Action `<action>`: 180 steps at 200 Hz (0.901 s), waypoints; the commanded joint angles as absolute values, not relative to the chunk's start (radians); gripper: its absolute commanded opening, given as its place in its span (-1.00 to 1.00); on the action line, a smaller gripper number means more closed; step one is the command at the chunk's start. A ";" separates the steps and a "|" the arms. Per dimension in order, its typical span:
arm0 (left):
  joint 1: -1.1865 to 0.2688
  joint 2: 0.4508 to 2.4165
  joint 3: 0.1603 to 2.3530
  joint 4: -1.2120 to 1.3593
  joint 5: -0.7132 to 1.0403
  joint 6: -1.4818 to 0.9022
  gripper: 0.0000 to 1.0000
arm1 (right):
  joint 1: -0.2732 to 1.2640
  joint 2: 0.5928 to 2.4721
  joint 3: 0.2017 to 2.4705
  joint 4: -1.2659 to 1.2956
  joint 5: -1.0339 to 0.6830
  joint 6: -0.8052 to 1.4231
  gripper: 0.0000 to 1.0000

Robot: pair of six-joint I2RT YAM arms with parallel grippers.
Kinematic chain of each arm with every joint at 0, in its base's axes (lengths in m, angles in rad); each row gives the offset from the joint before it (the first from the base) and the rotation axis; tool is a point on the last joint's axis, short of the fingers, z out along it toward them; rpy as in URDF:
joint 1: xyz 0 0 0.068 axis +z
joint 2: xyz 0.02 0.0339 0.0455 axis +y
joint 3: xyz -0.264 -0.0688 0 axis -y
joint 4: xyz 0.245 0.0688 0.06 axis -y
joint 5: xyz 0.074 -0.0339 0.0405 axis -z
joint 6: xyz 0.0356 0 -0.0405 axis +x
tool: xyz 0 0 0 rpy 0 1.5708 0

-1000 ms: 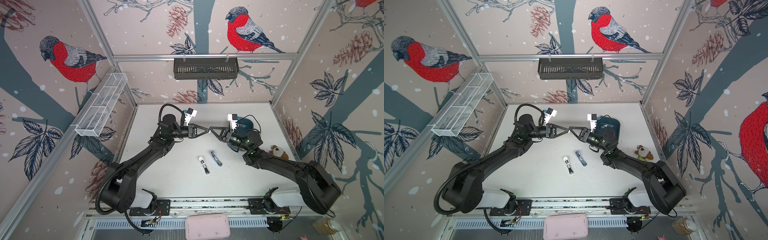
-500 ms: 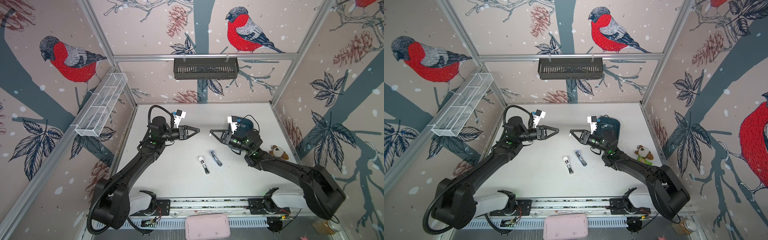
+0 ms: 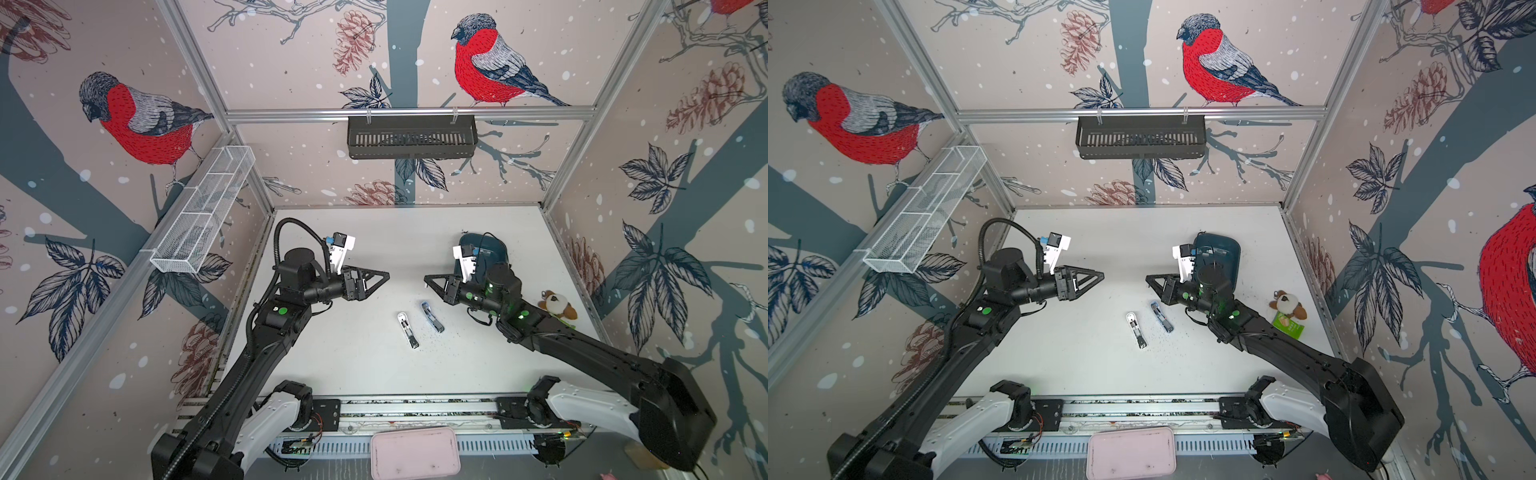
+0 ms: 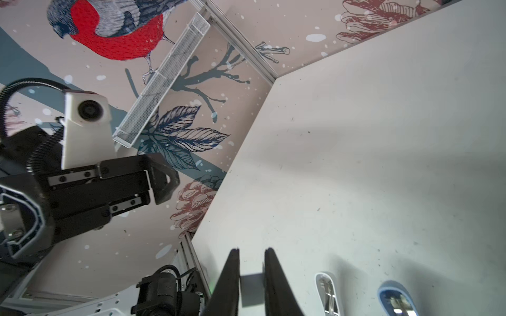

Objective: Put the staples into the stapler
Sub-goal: 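Close the right gripper on the strip while the left gripper opens and withdraws, then carry the staple strip with the right gripper over the open white stapler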

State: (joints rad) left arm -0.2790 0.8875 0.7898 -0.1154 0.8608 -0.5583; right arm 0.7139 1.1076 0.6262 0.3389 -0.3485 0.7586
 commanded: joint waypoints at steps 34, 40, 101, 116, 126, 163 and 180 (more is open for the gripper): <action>-0.278 0.737 0.801 -0.315 0.748 -0.375 0.98 | 0.876 1.087 0.689 0.048 -0.031 0.575 -0.63; -0.279 0.727 0.798 -0.326 0.756 -0.369 0.98 | 0.899 1.093 0.693 0.033 -0.010 0.563 -0.63; -0.279 0.628 0.732 -0.381 0.758 -0.343 0.98 | 1.069 1.198 0.698 -0.051 0.153 0.565 -0.64; -0.278 0.624 0.729 -0.414 0.736 -0.318 0.98 | 1.102 1.237 0.712 -0.072 0.195 0.576 -0.65; -0.279 0.624 0.725 -0.426 0.739 -0.320 0.97 | 1.120 1.249 0.715 -0.072 0.210 0.582 -0.65; -0.278 0.558 0.674 -0.406 0.696 -0.353 0.95 | 1.168 1.352 0.741 -0.086 0.246 0.615 -0.66; -0.278 0.502 0.665 -0.409 0.665 -0.376 0.94 | 1.188 1.385 0.758 -0.102 0.271 0.631 -0.66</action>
